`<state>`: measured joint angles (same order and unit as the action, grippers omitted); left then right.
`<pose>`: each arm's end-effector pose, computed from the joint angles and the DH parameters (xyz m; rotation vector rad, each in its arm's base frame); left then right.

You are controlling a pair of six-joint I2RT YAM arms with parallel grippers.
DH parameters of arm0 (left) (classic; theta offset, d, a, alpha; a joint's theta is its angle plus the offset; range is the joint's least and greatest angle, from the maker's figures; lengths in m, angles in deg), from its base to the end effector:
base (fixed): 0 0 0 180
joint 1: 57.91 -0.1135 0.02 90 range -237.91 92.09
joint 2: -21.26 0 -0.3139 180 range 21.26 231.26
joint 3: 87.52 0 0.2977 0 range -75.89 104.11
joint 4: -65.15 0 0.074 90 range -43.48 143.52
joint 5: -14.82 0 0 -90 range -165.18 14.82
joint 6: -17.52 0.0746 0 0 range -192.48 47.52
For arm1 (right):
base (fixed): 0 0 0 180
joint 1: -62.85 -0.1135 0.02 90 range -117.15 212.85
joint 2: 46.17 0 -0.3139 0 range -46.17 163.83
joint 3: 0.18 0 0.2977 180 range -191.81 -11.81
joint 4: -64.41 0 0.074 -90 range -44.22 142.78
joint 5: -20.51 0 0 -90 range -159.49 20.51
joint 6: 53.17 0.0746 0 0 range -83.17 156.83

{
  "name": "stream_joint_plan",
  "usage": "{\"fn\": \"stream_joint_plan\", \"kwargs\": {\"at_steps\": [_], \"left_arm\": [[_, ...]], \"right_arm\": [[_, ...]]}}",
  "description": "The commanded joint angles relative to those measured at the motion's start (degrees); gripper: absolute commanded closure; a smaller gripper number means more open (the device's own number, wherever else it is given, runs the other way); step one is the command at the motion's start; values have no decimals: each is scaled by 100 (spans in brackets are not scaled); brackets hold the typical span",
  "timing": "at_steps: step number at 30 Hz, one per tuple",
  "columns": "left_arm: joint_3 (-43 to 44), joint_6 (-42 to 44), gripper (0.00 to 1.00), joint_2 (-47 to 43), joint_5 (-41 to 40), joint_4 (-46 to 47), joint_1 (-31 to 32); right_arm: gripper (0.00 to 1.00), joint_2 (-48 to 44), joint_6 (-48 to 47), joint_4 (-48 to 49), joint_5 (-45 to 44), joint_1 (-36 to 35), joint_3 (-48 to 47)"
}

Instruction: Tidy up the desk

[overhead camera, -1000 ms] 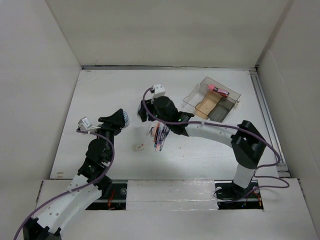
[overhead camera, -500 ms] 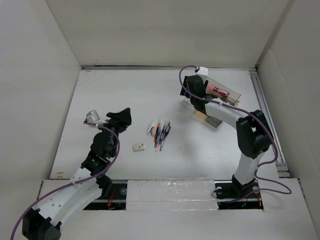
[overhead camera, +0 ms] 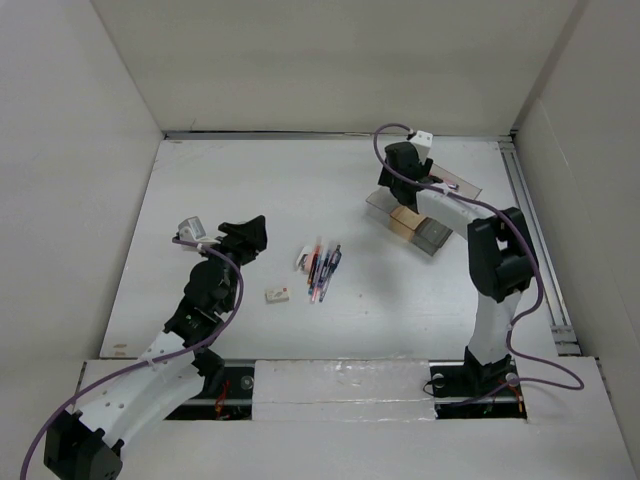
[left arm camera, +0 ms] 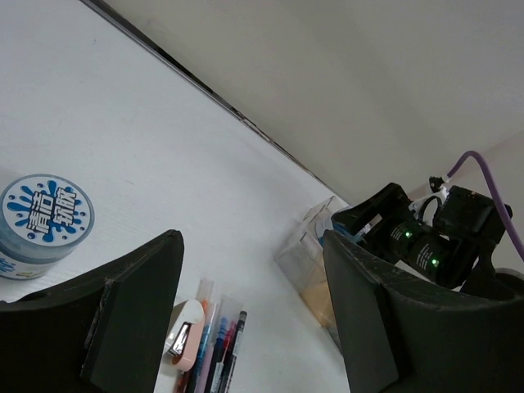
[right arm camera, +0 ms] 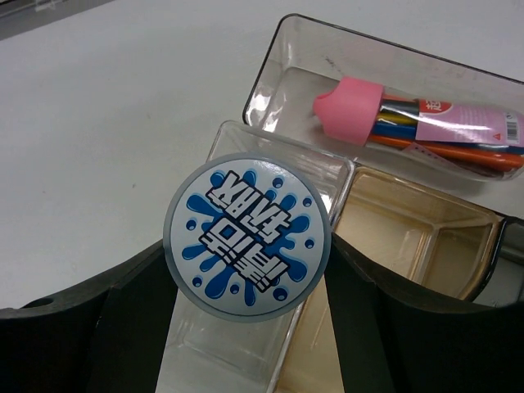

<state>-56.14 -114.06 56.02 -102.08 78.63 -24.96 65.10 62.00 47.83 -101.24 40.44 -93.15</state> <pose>0.1842 -0.0792 0.2996 -0.5039 1.3659 -0.7456 0.5043 0.1655 0.2339 0.3549 2.0497 -0.1023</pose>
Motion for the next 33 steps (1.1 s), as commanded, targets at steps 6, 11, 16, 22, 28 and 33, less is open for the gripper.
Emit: {"fn": "stream_joint_plan", "kwargs": {"at_steps": [6,11,16,22,28,33], "left_arm": [[266,115,35,13,114,250,19],[214,133,35,-22,114,320,19],[205,98,35,-66,79,284,19],[73,19,36,-356,-122,276,19],[-278,-263,36,-1111,-668,179,19],[-384,-351,36,-1516,-826,118,19]], "right_arm": [[11,88,155,-5,-209,35,-654],[7,-17,155,-41,-244,35,-629],[47,-446,199,116,35,-148,-287],[89,-1027,217,1162,2193,-1053,601],[33,-317,-205,1217,2542,-2370,146],[11,509,-609,531,1980,-3005,-891]]}}
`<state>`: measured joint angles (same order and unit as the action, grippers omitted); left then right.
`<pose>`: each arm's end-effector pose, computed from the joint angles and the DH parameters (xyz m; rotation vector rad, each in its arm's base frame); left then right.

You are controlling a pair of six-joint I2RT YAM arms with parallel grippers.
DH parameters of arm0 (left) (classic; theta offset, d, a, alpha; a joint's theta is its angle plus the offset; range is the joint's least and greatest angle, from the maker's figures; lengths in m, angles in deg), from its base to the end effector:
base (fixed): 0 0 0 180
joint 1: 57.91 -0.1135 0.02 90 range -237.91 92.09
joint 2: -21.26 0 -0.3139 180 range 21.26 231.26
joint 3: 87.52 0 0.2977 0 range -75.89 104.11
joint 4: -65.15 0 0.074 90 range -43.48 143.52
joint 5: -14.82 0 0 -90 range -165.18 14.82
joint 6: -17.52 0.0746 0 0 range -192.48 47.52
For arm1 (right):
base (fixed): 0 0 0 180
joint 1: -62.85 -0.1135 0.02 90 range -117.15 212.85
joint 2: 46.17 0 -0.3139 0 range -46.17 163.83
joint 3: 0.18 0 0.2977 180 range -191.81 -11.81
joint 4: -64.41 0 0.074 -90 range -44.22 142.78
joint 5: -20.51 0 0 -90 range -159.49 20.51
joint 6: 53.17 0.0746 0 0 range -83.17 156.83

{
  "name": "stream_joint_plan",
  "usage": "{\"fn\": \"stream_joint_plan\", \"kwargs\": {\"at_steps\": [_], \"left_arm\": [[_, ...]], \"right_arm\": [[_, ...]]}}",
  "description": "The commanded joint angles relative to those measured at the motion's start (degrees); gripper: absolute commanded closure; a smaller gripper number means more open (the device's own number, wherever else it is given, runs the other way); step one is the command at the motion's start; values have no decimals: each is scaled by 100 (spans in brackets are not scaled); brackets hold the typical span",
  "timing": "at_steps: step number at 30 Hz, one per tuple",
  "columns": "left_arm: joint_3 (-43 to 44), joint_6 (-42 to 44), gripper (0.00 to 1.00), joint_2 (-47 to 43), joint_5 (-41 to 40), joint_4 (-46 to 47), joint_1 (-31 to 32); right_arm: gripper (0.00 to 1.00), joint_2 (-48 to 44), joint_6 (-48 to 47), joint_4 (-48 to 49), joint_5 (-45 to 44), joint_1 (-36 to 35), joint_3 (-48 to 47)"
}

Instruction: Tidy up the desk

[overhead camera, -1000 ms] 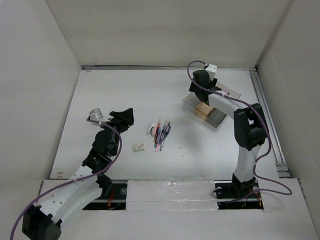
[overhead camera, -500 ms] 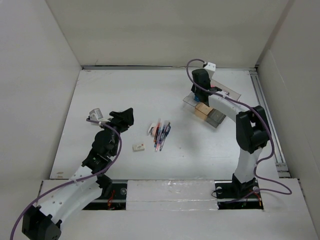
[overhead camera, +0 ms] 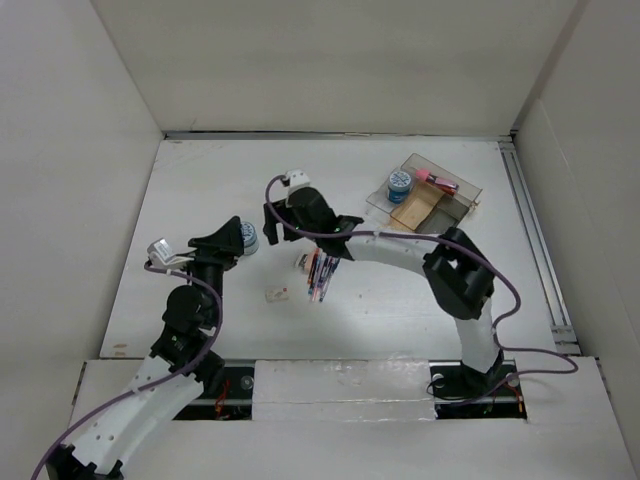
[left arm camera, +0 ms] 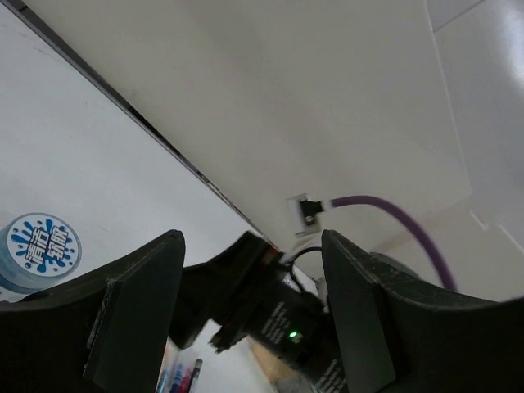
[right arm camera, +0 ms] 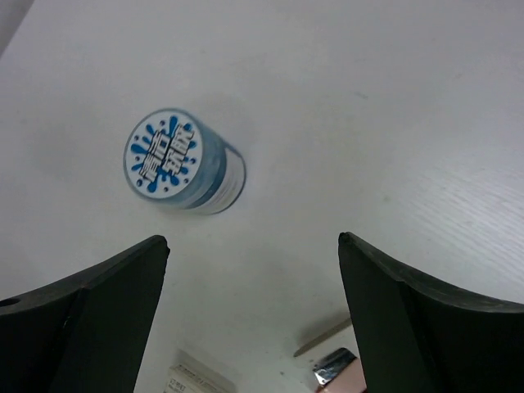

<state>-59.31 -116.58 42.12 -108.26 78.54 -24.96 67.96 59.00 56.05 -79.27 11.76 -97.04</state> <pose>0.1477 -0.0472 0.3117 -0.6328 1.1491 -0.8069 0.3651 0.4322 0.2478 -0.4084 2.0297 0.6344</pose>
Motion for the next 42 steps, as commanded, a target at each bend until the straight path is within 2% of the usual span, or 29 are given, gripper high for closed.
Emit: {"fn": "stream_joint_plan", "kwargs": {"at_steps": [1,8,14,21,24,25,28,31,32,35,39,42], "left_arm": [[-67,-108,36,-144,-208,118,19],[-84,-415,36,-424,-559,-146,19],[-287,-653,36,-785,-735,-146,19],[-181,-653,36,-662,-700,-252,19],[-164,-618,36,-636,-612,-261,19],[-181,-600,36,-619,-603,-199,19],[-173,-574,36,-540,-603,-199,19],[-164,-425,36,-426,-428,11,19],[-164,-390,36,-303,-401,64,19],[-15,-328,36,21,-349,-5,19],[170,-3,36,479,99,222,19],[389,173,36,936,432,258,19]], "right_arm": [[10,381,-319,-309,-191,-199,-582],[7,1180,-380,-572,310,-446,-1302],[7,1867,-407,-661,-120,-674,-2321],[11,2703,-213,-749,-279,-674,-3465],[30,2808,-12,-451,-454,-674,-3465],[42,2704,58,-389,-507,-674,-3422],[51,2291,173,269,-542,-674,-2764],[52,1361,410,656,-569,-622,-2088],[52,723,489,832,-490,-569,-1824],[52,-186,507,1483,-288,-236,-690],[52,-1337,498,1361,-577,353,242],[52,-1726,498,1229,-1112,854,945]]}}
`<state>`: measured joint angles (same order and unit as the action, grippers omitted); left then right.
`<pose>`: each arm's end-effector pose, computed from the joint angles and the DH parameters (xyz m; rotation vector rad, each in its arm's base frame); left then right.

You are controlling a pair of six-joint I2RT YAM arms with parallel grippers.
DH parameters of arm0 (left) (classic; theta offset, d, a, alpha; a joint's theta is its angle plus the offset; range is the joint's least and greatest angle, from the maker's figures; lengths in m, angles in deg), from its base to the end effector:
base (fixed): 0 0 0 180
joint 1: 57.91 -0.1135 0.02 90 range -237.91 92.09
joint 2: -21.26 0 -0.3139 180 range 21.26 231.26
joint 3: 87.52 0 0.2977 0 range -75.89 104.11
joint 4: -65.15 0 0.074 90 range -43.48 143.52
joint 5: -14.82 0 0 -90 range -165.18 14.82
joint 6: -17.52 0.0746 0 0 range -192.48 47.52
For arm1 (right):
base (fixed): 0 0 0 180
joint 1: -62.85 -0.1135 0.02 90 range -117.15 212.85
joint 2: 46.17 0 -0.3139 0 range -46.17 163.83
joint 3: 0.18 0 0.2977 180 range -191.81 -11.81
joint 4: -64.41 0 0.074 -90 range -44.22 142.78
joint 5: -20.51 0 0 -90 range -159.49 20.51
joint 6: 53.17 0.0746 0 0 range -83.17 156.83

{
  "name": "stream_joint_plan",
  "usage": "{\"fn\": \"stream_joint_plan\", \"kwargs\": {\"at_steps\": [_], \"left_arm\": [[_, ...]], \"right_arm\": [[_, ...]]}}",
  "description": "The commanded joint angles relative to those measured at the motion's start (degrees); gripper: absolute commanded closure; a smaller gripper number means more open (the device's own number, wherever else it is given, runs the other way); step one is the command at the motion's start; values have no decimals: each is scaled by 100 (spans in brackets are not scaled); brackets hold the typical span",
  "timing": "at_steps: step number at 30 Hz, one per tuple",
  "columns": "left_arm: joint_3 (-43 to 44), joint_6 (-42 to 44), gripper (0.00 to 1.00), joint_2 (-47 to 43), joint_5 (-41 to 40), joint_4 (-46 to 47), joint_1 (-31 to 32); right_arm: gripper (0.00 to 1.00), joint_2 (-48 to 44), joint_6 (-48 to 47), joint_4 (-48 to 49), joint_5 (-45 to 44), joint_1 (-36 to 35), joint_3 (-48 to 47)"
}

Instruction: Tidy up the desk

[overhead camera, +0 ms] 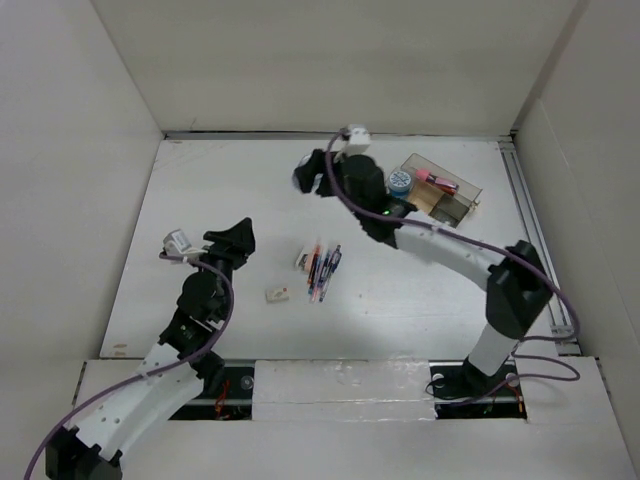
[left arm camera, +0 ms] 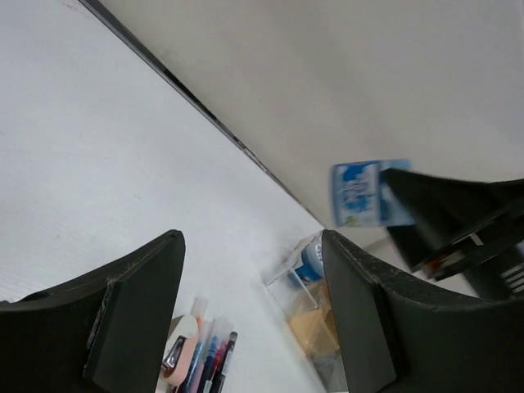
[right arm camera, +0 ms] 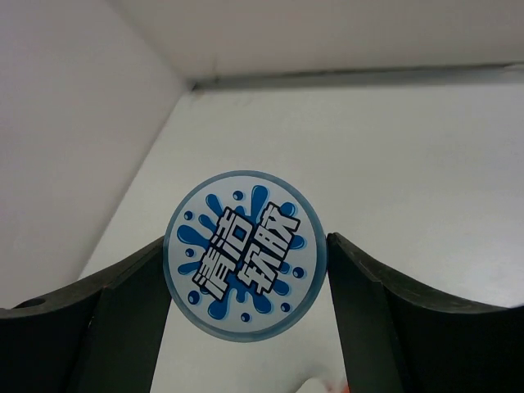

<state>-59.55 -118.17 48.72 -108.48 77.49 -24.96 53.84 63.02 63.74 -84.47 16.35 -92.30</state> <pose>0.1667 -0.0592 0.2912 -0.6454 1.2708 -0.7515 0.3677 0.3595 0.3600 -0.1140 1.7643 0.7101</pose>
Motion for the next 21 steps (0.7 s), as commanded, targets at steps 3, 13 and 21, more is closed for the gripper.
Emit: {"fn": "stream_joint_plan", "kwargs": {"at_steps": [3,13,21], "left_arm": [[580,569,36,777,850,503,19],[1530,1027,36,2325,1950,100,19],[1101,1036,36,1851,1809,503,19]], "right_arm": [[52,-806,237,345,-1032,835,1060],[51,-500,334,-568,-1130,1943,711],[50,106,369,-868,-1296,2005,437]]}}
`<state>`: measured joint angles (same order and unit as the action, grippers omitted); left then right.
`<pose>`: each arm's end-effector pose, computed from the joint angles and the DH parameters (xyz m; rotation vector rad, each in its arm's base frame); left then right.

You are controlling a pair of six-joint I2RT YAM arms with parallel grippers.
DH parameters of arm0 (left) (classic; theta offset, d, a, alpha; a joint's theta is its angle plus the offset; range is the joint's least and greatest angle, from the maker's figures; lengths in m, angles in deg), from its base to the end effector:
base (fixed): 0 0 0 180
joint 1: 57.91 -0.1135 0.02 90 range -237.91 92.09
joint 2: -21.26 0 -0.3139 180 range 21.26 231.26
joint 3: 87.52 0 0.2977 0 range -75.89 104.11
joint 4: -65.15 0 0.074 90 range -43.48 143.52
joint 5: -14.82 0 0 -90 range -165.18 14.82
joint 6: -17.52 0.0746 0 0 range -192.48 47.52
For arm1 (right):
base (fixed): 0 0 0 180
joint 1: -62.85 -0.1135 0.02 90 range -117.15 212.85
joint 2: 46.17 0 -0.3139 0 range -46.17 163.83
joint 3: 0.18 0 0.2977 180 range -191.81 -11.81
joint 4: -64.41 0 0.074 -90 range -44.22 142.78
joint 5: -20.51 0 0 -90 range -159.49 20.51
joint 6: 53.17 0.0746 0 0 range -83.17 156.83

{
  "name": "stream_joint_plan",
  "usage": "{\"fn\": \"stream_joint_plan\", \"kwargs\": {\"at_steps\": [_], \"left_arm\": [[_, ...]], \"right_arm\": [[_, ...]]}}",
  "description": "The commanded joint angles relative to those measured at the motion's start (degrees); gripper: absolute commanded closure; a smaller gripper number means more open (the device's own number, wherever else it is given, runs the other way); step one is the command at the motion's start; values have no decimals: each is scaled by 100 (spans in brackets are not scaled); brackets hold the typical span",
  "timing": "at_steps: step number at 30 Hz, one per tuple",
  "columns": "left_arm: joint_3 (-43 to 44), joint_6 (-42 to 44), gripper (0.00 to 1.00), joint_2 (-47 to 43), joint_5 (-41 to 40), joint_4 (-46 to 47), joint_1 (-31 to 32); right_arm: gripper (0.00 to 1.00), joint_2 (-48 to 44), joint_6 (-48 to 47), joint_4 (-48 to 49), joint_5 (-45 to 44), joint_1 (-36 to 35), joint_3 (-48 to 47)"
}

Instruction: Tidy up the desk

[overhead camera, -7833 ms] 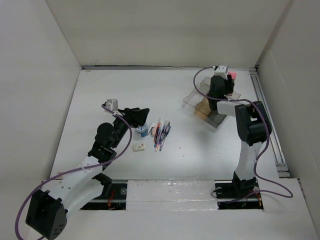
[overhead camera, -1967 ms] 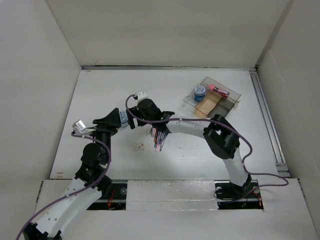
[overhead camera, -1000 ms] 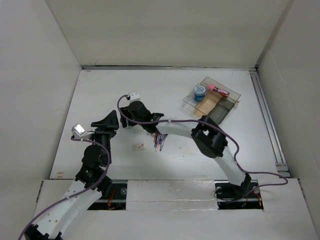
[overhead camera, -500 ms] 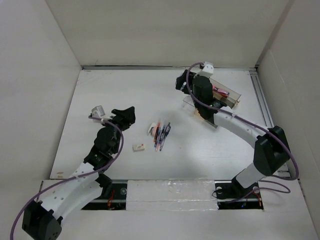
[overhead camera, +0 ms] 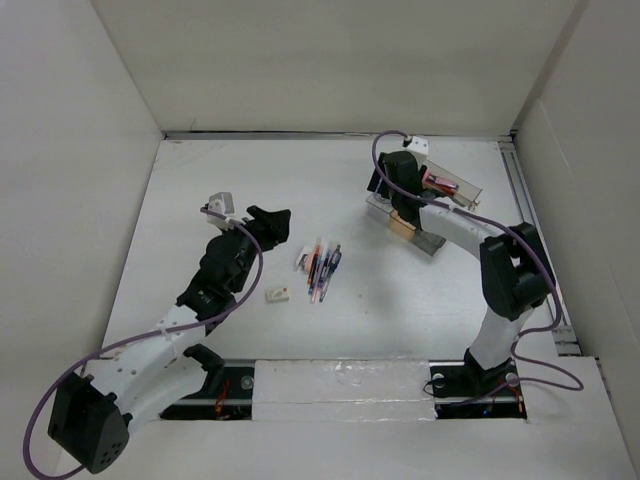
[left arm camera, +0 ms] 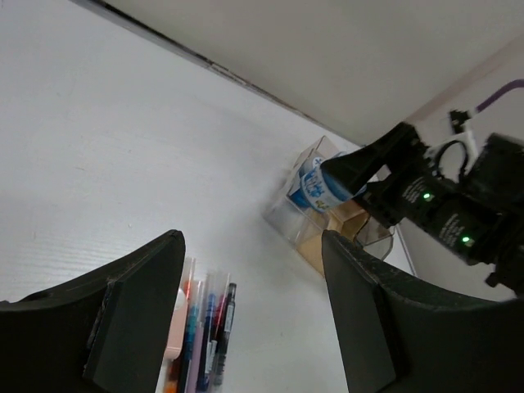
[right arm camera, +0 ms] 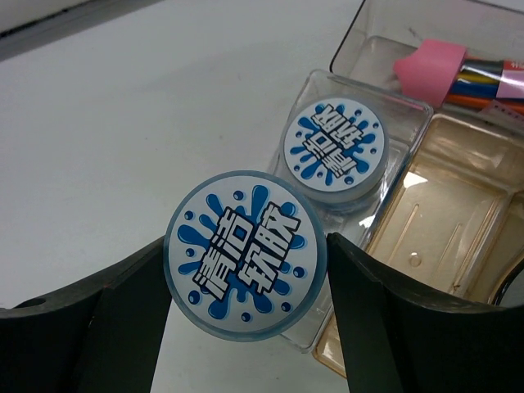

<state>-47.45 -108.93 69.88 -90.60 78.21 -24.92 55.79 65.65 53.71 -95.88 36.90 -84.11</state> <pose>0.2225 -0.1208 0.3162 -0.2699 1.5205 -0.7716 0.4566 0.1853 0.2608 0.3276 1.9915 0.1284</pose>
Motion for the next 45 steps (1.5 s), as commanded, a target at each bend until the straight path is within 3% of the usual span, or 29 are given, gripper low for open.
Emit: {"fn": "stream_joint_plan", "kwargs": {"at_steps": [1,11,12,15,18,23,24,26,27,28,30,32,34,37,41,45], "left_arm": [[-146,111,36,-300,4,484,14],[-85,94,36,-230,48,431,14],[-85,94,36,-213,22,440,14],[-24,85,36,-230,48,326,14],[-111,85,36,-300,22,423,14],[-94,68,36,-432,-31,352,14],[-155,59,36,-458,-75,387,14],[-173,-11,37,-573,-328,292,14],[-190,-81,37,-634,-400,239,14],[-225,-108,37,-774,-461,221,14],[-400,-169,37,-924,-655,325,14],[-498,-213,37,-1144,-865,344,14],[-568,-249,37,-1284,-884,370,14],[-639,-231,37,-1259,-884,467,14],[-489,-240,37,-1162,-901,265,14],[-533,-249,37,-1197,-998,309,14]], "right_arm": [[50,-18,133,118,-164,-50,-391],[46,273,414,-321,-340,3,-479],[35,264,423,-321,-366,3,-453],[13,246,484,-348,-542,3,-452],[4,89,493,-365,-569,-50,-470],[2,-289,335,-374,-552,-488,-374],[8,-359,326,-322,-464,-576,-286],[35,-536,379,-155,-34,-892,-84],[69,-579,422,28,98,-1016,143],[84,-641,623,135,369,-1147,258],[98,-642,660,432,842,-1576,600],[97,-520,625,618,1189,-1920,760],[88,-370,573,418,1015,-2413,673],[89,-53,555,-3,855,-2861,384],[80,184,449,-14,856,-3126,277],[39,343,511,-295,530,-3188,93]]}}
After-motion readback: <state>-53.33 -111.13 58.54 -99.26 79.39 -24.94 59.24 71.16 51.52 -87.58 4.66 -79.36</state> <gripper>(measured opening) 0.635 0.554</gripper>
